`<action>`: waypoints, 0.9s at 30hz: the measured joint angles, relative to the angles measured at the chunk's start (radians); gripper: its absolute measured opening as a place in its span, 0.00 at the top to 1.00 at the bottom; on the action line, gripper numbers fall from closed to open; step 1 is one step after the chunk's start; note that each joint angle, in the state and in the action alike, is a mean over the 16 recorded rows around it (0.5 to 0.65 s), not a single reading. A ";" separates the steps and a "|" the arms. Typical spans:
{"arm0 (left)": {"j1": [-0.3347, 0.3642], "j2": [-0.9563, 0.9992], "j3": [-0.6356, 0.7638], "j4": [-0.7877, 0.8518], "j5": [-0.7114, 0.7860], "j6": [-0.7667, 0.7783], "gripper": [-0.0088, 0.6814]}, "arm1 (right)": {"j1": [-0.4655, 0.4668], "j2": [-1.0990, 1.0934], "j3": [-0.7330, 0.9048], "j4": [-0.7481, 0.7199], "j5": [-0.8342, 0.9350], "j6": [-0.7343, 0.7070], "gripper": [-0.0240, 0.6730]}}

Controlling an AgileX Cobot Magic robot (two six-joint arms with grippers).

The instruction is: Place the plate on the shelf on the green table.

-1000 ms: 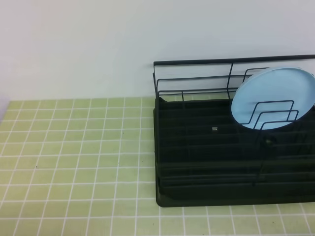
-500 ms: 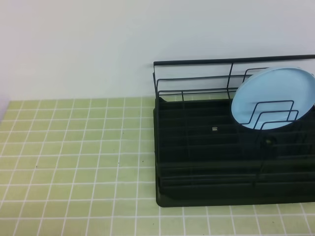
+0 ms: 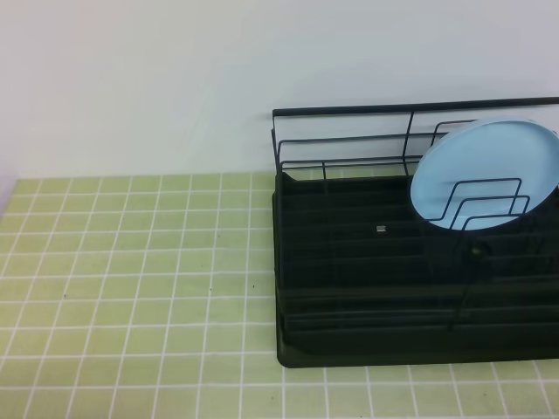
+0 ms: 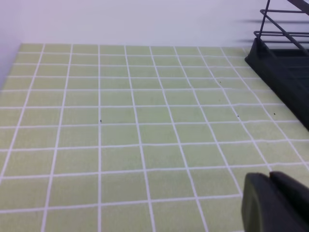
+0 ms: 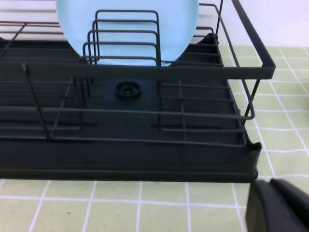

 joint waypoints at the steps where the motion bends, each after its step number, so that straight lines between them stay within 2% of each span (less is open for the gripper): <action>1: 0.000 0.000 0.000 0.000 0.000 0.000 0.99 | 0.000 0.000 0.000 0.000 0.000 0.000 0.97; 27: 0.000 0.000 0.000 0.000 0.000 0.001 0.99 | 0.000 0.002 0.007 -0.003 0.000 0.000 0.97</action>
